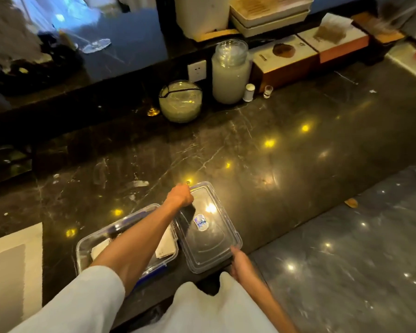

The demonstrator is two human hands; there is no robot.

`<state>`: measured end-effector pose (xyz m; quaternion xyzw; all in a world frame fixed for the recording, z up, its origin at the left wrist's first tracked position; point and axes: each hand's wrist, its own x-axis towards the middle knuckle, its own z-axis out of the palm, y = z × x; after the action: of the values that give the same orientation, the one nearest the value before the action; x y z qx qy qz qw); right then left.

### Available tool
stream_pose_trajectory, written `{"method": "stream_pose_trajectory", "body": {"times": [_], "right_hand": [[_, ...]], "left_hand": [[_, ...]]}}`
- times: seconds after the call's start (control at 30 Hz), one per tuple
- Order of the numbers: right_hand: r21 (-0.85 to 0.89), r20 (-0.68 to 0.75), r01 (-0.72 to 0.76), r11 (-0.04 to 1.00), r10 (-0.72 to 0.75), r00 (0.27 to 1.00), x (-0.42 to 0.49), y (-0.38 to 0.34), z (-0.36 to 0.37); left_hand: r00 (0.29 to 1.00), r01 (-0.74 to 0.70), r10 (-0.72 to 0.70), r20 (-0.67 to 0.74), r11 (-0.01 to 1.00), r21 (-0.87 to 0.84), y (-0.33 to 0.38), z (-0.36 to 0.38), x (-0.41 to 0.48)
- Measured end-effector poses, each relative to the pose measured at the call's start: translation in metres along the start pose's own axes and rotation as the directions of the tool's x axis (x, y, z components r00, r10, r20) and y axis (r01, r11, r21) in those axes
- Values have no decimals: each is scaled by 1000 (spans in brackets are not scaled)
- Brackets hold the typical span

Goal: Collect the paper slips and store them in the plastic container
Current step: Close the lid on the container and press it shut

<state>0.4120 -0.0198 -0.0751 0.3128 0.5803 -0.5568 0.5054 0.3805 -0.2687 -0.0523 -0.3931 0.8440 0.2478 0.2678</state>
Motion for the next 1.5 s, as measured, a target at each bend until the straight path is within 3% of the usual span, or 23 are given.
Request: {"method": "stream_pose_trajectory", "body": {"times": [0.1,0.23,0.43,0.57,0.77,0.87,0.93,1.13,1.5], "right_hand": [[-2,-2,-55,999,55,999,-1,0,-2],[157,29,-32,987,28,999,-12,-8,-10],[103,-43,346,932,-344,938,-14,-69,1],[-119,-7,602,789,-607,794,-15,-110,41],[-395,336,784,478,-719,608,-25,-101,135],[-480,468,806,347,-675,570,-28,-67,166],[-513,530,808,288,-634,563,-25,-42,174],[-586,534,775,236,-607,588,-23,7,167],[-705,469,689,165,-620,629,-30,26,157]], "left_hand": [[999,-14,12,-39,999,-46,3,6,-4],[986,-78,72,-154,996,-36,13,6,-10],[898,-140,67,-436,980,-137,14,-37,-36],[824,-155,-76,-561,923,-352,-42,-67,-67],[762,-132,-357,-541,731,-669,-166,-63,-136],[730,-68,-480,-487,657,-751,-216,-35,-170],[746,-48,-520,-416,582,-812,-238,-12,-189],[768,-9,-558,-316,483,-875,-267,36,-204],[807,61,-525,-271,530,-846,-279,61,-190]]}}
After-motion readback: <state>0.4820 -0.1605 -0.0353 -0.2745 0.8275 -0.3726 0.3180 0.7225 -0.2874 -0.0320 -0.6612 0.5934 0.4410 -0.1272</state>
